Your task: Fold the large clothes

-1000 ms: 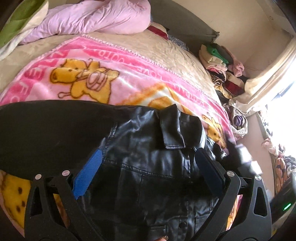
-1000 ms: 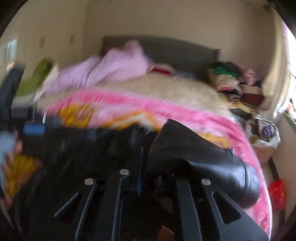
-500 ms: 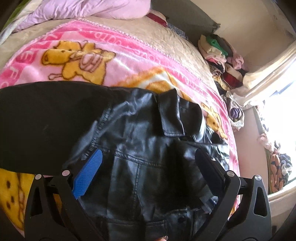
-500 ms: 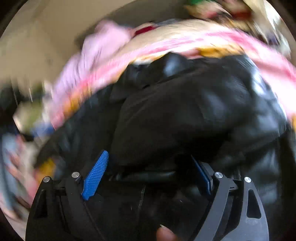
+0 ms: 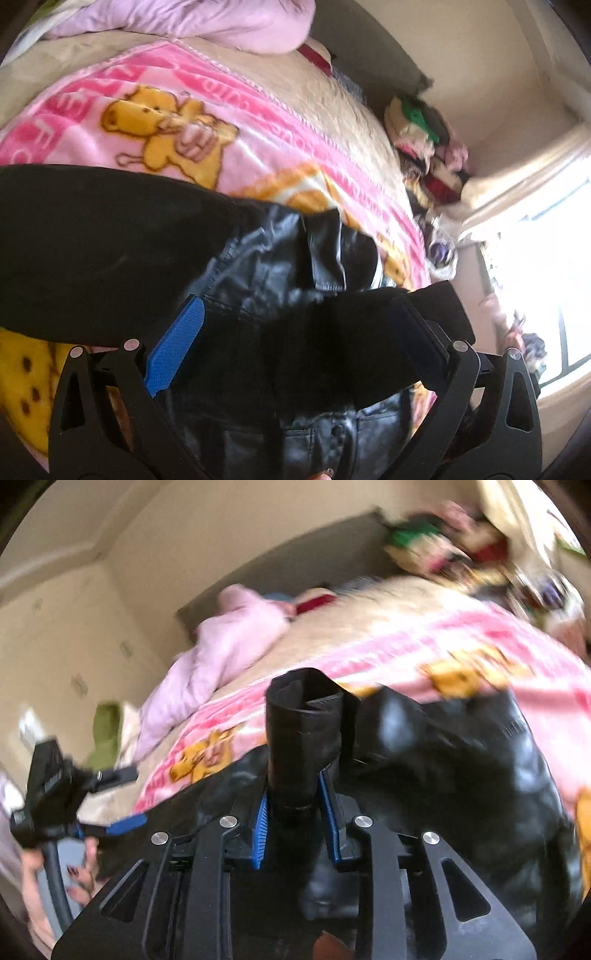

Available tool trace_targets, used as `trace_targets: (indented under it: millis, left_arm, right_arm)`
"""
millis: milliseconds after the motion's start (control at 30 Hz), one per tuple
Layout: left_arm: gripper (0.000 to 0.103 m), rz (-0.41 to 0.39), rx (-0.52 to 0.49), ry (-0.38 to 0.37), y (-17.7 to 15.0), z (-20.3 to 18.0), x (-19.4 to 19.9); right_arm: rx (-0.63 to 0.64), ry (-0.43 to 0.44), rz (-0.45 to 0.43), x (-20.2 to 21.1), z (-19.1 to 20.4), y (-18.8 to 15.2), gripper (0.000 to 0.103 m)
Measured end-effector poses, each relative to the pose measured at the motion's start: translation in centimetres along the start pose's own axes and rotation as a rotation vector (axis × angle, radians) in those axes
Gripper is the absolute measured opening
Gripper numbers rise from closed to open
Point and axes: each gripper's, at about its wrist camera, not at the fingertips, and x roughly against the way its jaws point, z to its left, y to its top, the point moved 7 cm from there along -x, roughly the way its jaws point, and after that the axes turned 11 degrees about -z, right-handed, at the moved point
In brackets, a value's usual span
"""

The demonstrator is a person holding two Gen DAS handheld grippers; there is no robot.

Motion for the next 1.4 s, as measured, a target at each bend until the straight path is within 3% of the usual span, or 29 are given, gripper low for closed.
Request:
trace_targets:
  millis: [233, 367, 633, 767, 867, 1067, 1233, 1333, 1400]
  left_arm:
    - [0.094, -0.071, 0.008, -0.003, 2.2, 1.2, 2.3]
    - [0.094, -0.026, 0.018, 0.004, 1.7, 2.0, 1.4]
    - [0.094, 0.064, 0.024, -0.024, -0.5, 1.5, -0.4]
    - [0.094, 0.076, 0.028, -0.036, -1.3, 1.7, -0.9]
    - [0.094, 0.130, 0.058, -0.065, -2.7, 1.9, -2.0]
    - [0.094, 0.199, 0.096, -0.042, -5.8, 3.1, -4.0]
    - [0.092, 0.202, 0.145, -0.088, -6.9, 3.2, -5.1]
    - [0.080, 0.197, 0.129, -0.084, -7.1, 2.9, -5.6]
    - [0.078, 0.200, 0.104, -0.059, -7.6, 2.7, -6.0]
  right_arm:
    - [0.068, 0.135, 0.097, -2.7, 5.8, -2.8, 0.055]
    - [0.008, 0.184, 0.120, -2.8, 5.9, -3.7, 0.059]
    - [0.011, 0.271, 0.093, -0.4, 4.6, -3.3, 0.083]
    - [0.016, 0.202, 0.093, 0.0, 2.8, -2.8, 0.083]
    - [-0.031, 0.131, 0.108, -0.1, 0.0, -2.7, 0.084]
    - [-0.071, 0.006, 0.104, 0.8, -5.3, -2.5, 0.084]
    - [-0.090, -0.095, 0.108, 1.3, -9.3, -2.2, 0.084]
    - [-0.088, -0.152, 0.101, 1.7, -11.4, -1.9, 0.084]
    - [-0.095, -0.173, 0.097, 1.9, -12.6, -1.9, 0.084]
